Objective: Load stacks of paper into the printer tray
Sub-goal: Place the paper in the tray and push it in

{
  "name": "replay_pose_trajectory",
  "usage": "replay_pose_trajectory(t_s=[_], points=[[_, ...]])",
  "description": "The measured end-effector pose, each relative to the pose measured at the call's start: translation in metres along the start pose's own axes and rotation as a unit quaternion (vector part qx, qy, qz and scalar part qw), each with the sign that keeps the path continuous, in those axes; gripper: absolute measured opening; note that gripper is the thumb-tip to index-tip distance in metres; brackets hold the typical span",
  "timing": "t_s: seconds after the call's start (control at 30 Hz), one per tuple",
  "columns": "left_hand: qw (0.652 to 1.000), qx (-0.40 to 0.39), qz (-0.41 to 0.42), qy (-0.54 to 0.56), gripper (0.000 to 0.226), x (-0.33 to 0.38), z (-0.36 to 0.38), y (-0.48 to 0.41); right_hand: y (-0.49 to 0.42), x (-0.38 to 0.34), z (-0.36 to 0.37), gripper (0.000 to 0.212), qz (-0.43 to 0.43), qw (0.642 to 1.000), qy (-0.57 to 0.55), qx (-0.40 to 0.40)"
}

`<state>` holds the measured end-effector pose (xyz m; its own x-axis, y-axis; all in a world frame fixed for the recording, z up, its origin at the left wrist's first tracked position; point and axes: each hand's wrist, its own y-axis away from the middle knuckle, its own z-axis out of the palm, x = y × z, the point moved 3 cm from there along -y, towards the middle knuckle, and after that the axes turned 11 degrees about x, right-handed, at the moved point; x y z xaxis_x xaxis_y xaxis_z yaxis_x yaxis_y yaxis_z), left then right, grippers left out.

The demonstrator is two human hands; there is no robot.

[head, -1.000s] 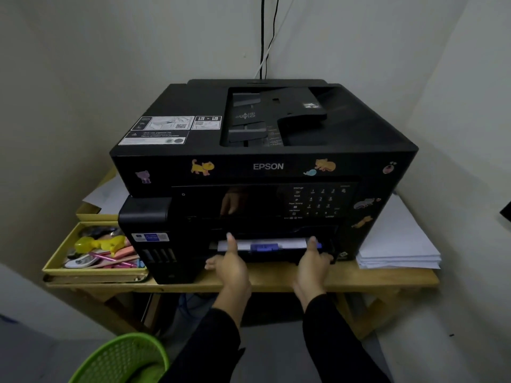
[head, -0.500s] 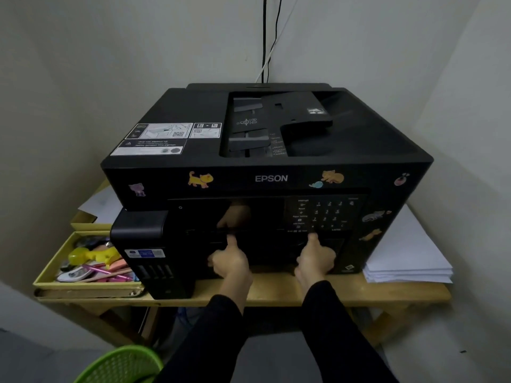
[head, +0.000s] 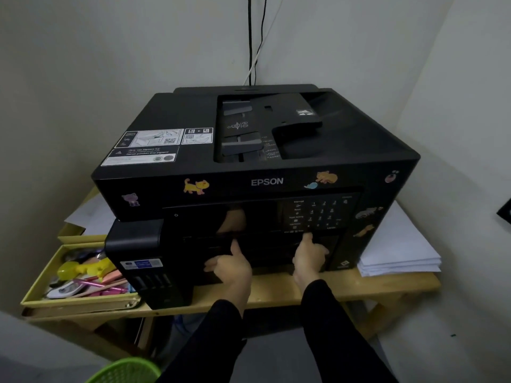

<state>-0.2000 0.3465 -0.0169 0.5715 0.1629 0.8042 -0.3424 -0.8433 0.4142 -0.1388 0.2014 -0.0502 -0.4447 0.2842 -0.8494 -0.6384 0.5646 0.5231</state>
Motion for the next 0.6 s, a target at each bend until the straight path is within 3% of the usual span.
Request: replay_pose_trajectory(t_s=[0.17, 0.27, 0.43, 0.6], points=[[0.989, -0.064, 0.096, -0.094, 0.092, -0.013, -0.009, 0.009, 0.008, 0.0, -0.013, 0.081, -0.066, 0.995, 0.062, 0.03], [0.962, -0.136, 0.17, -0.163, 0.085, -0.034, -0.009, 0.015, 0.017, 0.012, -0.019, 0.077, -0.12, 0.987, 0.078, 0.072], [0.869, -0.23, 0.361, -0.249, 0.058, -0.042, -0.003, 0.035, 0.023, 0.017, -0.034, 0.066, -0.177, 0.964, 0.113, 0.165], [0.77, -0.375, 0.441, -0.269, 0.054, -0.029, 0.028, 0.068, -0.001, 0.006, -0.07, 0.059, -0.234, 0.945, 0.121, 0.192]])
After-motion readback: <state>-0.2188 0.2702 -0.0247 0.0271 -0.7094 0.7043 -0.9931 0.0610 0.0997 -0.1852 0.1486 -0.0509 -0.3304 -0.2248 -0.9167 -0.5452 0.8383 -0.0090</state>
